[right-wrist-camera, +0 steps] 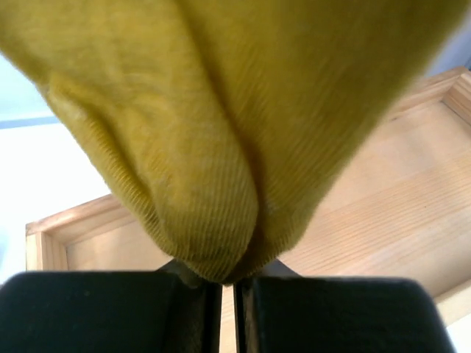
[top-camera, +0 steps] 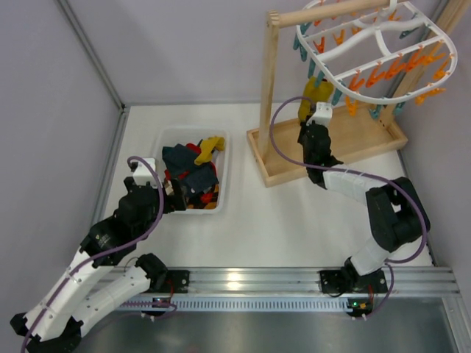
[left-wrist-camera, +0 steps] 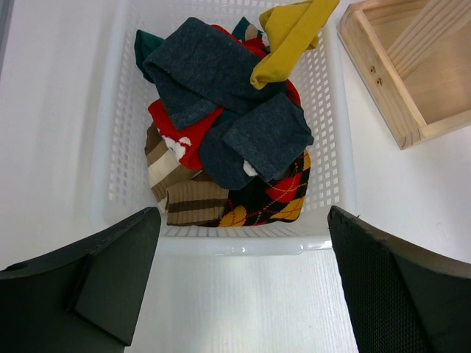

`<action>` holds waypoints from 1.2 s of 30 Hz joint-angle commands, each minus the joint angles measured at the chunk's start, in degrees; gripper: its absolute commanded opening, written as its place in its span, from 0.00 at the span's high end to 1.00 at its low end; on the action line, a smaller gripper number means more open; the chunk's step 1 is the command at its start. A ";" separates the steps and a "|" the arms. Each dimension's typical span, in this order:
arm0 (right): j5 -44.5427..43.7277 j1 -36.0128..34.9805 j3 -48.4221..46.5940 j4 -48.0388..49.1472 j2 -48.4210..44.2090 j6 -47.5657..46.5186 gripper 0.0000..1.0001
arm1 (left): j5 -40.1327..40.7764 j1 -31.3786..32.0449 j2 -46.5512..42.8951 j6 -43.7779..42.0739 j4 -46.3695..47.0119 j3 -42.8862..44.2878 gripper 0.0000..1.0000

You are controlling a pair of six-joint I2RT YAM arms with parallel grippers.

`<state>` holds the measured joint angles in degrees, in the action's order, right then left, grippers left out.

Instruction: Remove the socks clipped to the hanger

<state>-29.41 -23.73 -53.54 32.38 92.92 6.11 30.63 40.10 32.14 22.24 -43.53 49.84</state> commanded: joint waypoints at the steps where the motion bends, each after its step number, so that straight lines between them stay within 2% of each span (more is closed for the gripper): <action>1: 3.57 0.52 4.31 11.45 -4.15 -1.36 1.00 | -0.66 -0.37 -0.41 -1.23 2.57 0.34 0.01; 5: 6.90 0.52 10.11 12.10 -11.52 2.14 1.00 | -0.57 -0.37 -0.85 -0.89 2.66 0.69 0.01; 10: 13.31 -0.62 18.81 10.86 -22.05 11.55 1.00 | -4.78 -0.28 1.87 2.36 3.53 6.75 0.01; 13: 18.85 -0.53 23.21 11.12 -29.60 14.45 1.00 | -13.64 -0.28 5.99 4.56 8.44 10.53 0.01; 14: 20.43 -0.53 23.91 8.95 -31.82 14.81 1.00 | -19.93 -0.28 7.31 5.26 10.20 11.23 0.01; 16: 24.29 -0.53 23.92 4.21 -38.30 14.98 1.00 | -27.35 -0.28 12.84 6.58 16.17 13.43 0.01; 17: 26.75 -0.62 23.40 -1.47 -40.52 14.81 1.00 | -35.73 -0.11 14.77 7.89 18.54 14.13 0.01; 18: 27.64 -0.53 23.31 -3.88 -42.80 14.81 1.00 | -39.56 -0.11 18.97 8.52 24.74 14.75 0.01; 21: 29.14 -0.44 23.31 -13.96 -51.68 14.81 1.00 | -46.78 1.20 26.63 9.49 31.03 21.24 0.01; 25: 29.14 -0.01 20.06 -29.69 -62.57 14.46 1.00 | -47.59 9.09 43.47 5.81 33.07 36.52 0.01; 26: 29.14 -0.09 19.62 -32.01 -64.08 14.54 1.00 | -47.42 10.25 45.79 5.28 33.07 41.95 0.01; 28: 28.97 0.00 19.00 -37.53 -67.76 14.46 1.00 | -43.41 11.75 50.11 5.62 33.16 46.73 0.01; 30: 28.09 0.00 17.69 -40.71 -69.54 13.50 1.00 | -40.31 12.02 54.86 5.80 33.77 51.37 0.01; 31: 28.09 0.00 17.07 -44.38 -70.76 12.97 1.00 | -40.13 12.02 56.35 5.54 34.47 52.80 0.01; 36: 26.42 0.08 14.96 -50.57 -74.29 12.00 1.00 | -41.27 11.94 66.89 4.66 38.60 62.72 0.01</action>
<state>-2.13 -23.94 -35.81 -10.17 20.25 19.14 -11.07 52.40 95.59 28.23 -11.51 107.31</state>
